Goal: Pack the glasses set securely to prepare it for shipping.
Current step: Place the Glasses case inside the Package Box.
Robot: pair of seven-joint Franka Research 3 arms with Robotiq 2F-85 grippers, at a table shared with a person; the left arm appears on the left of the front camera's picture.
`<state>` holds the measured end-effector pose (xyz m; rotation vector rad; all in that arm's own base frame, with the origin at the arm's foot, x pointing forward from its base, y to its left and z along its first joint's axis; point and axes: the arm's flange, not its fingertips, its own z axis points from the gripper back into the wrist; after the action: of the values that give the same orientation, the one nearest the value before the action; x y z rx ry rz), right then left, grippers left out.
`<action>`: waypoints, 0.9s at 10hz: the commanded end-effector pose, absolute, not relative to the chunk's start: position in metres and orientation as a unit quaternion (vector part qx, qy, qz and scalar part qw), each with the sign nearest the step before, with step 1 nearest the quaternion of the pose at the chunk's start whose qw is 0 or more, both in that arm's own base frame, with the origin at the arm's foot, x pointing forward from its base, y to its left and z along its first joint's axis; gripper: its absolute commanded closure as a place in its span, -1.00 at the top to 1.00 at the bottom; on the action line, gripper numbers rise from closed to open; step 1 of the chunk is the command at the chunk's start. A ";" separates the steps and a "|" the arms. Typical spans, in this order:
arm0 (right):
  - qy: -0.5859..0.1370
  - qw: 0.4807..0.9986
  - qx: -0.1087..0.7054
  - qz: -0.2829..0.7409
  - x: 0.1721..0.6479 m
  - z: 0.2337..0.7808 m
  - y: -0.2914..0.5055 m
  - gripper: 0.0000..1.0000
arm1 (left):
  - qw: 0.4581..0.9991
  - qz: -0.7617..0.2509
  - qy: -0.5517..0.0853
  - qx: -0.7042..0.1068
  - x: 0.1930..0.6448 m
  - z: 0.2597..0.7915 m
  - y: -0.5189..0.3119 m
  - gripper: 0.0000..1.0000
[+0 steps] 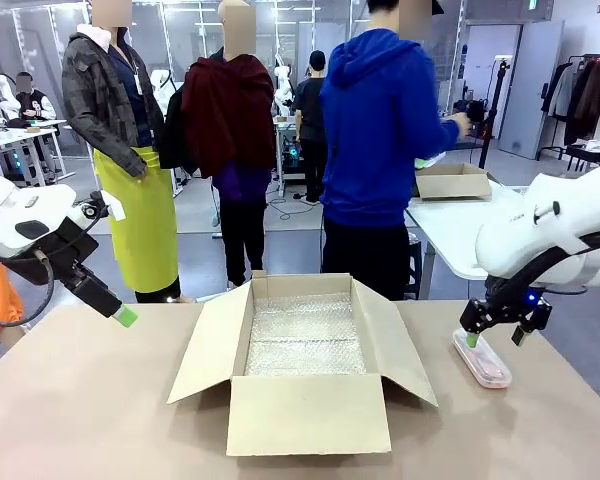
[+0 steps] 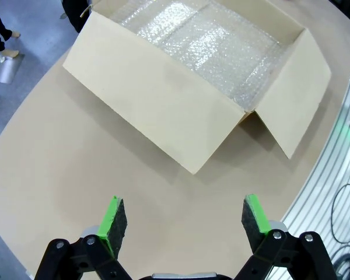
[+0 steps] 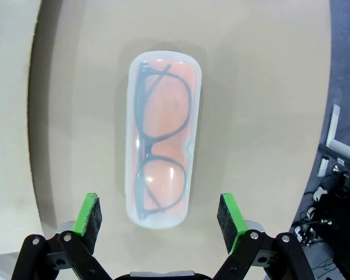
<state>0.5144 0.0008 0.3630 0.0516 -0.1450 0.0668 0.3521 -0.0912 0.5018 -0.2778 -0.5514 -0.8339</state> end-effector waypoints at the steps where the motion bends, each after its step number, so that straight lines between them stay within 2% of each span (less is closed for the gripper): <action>1: -0.051 0.998 0.035 0.019 0.528 0.354 0.002 1.00 | 0.866 -0.401 -0.265 -0.137 0.352 0.502 -0.090 1.00; 8: -0.030 0.999 0.022 0.006 0.551 0.314 0.006 1.00 | 0.866 -0.401 -0.265 -0.137 0.352 0.502 -0.090 1.00; 9: -0.028 0.999 0.017 0.006 0.553 0.312 0.007 0.79 | 0.866 -0.401 -0.265 -0.137 0.352 0.502 -0.090 1.00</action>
<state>0.5470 0.0022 0.3124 0.0563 -0.0572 0.0377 0.3523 -0.0911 0.5017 -0.2773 -0.5508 -0.8334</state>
